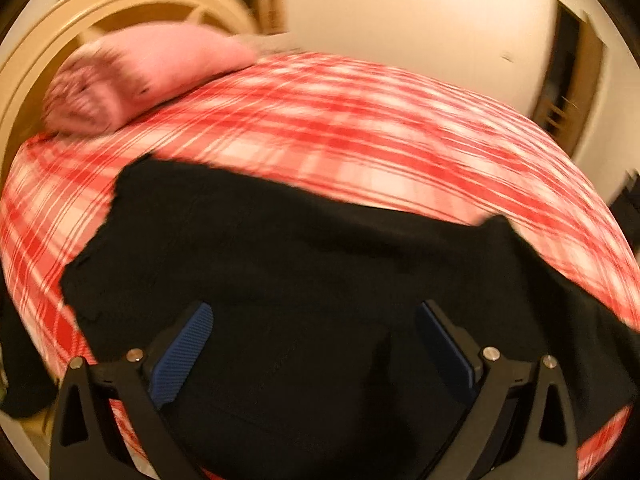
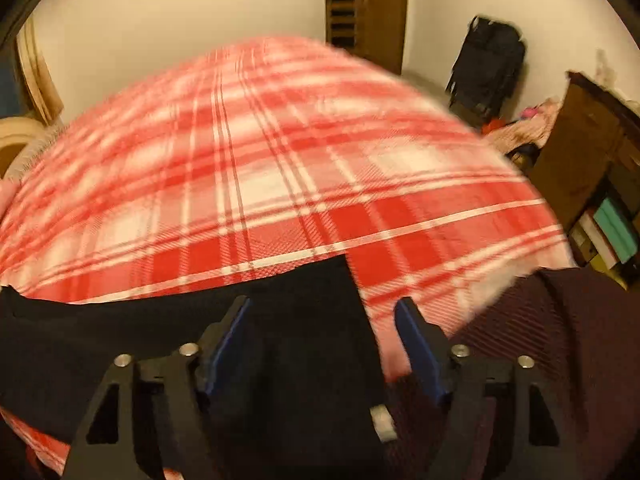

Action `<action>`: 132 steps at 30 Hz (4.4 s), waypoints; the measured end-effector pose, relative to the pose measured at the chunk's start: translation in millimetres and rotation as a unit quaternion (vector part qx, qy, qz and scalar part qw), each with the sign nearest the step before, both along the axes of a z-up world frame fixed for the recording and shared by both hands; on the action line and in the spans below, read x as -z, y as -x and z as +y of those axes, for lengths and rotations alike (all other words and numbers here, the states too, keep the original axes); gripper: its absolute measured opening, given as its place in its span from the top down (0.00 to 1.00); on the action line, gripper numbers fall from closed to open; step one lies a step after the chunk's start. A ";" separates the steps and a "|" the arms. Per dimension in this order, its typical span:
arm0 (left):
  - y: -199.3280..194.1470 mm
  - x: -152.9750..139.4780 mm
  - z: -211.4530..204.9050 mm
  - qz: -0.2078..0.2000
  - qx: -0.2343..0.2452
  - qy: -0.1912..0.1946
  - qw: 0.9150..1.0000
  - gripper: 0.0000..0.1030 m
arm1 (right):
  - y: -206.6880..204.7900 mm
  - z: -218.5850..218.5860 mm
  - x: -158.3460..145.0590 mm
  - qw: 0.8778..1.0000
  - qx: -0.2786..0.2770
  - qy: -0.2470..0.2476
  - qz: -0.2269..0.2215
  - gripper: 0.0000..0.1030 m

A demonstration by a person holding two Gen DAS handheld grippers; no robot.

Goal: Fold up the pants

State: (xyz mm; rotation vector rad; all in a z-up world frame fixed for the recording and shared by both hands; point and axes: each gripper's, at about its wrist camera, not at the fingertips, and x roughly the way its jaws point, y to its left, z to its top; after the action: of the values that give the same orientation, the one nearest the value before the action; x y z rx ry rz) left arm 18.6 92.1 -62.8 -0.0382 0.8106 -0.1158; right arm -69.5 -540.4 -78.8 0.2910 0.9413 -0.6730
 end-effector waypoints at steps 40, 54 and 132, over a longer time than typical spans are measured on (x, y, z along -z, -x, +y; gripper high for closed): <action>-44.1 -21.0 -86.7 0.038 0.184 -0.002 0.982 0.05 | -206.8 250.8 17.5 0.859 -0.507 -0.067 0.002 0.71; 13.3 14.5 -94.9 0.048 0.196 0.013 0.979 0.11 | -226.1 286.4 59.7 0.822 -0.557 -0.110 0.031 0.71; -28.5 24.5 97.7 0.001 -0.100 -0.039 0.994 0.04 | -195.9 399.3 38.0 0.857 -0.466 -0.168 -0.143 0.58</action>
State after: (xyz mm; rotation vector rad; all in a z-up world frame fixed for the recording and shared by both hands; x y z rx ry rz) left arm 47.1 189.8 -87.4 -0.0453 0.8082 0.1052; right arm 126.4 -141.0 -116.8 0.1973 0.7845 0.4316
